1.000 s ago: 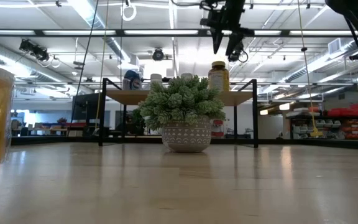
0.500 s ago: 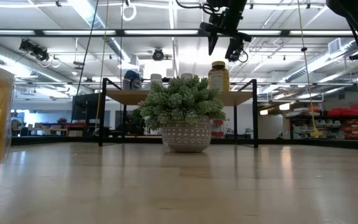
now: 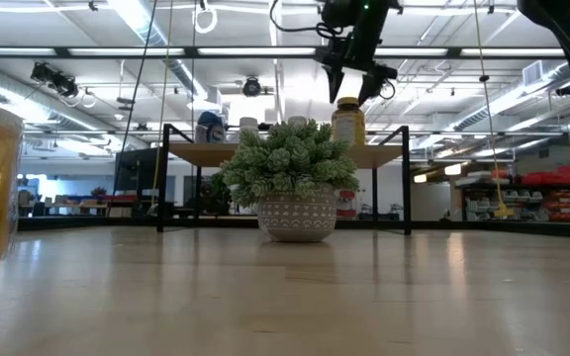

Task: Pick and place medicine bottles onto shelf by color
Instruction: Adjust the yellow medicine on the shelf

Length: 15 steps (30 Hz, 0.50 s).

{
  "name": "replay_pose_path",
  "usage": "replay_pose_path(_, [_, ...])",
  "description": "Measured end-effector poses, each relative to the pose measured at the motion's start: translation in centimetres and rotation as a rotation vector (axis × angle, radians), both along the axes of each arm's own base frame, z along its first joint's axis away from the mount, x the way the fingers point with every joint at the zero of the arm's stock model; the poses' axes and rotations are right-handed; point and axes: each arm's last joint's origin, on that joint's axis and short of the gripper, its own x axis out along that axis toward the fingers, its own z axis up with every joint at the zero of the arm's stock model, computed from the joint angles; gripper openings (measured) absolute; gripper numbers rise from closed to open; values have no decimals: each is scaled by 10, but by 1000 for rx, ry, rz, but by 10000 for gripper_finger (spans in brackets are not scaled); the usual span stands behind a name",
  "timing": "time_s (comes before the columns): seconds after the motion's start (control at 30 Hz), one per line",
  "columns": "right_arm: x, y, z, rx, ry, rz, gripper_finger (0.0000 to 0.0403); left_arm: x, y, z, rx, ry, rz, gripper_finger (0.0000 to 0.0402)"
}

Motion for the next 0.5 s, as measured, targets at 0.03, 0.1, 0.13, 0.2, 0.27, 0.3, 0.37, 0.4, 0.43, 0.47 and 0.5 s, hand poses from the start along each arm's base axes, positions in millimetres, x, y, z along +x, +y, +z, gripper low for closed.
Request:
replay_pose_path(0.03, [0,0,-2,6,2,-3,331,-1,0,1,3,-4,-1,172])
replay_pose_path(0.1, [0,-1,-4,12,2,-11,331,-3,-1,2,5,-10,-1,172])
replay_pose_path(0.13, [0,-1,-3,11,0,-13,331,-4,-1,2,7,-12,-2,172])
replay_pose_path(0.2, [0,-1,-3,8,-1,-16,331,-5,-1,3,9,-21,-1,172])
replay_pose_path(0.27, [0,-1,-4,12,1,-21,331,-6,-1,3,7,-15,-1,172])
replay_pose_path(0.3, [0,-1,-4,15,0,-23,331,-6,-1,3,8,-18,-2,172])
replay_pose_path(0.37, [0,0,-4,18,0,-27,330,-7,-1,4,8,-21,-2,172])
replay_pose_path(0.4, [0,0,-4,19,-1,-30,327,-7,-1,4,9,-21,-1,172])
replay_pose_path(0.43, [0,0,-4,20,-2,-31,324,-7,-1,3,9,-19,-2,172])
replay_pose_path(0.47, [0,0,-4,20,-2,-31,319,-7,-1,3,8,-19,-1,172])
replay_pose_path(0.5, [0,0,-4,19,0,-30,313,-7,-1,3,8,-19,-2,172])
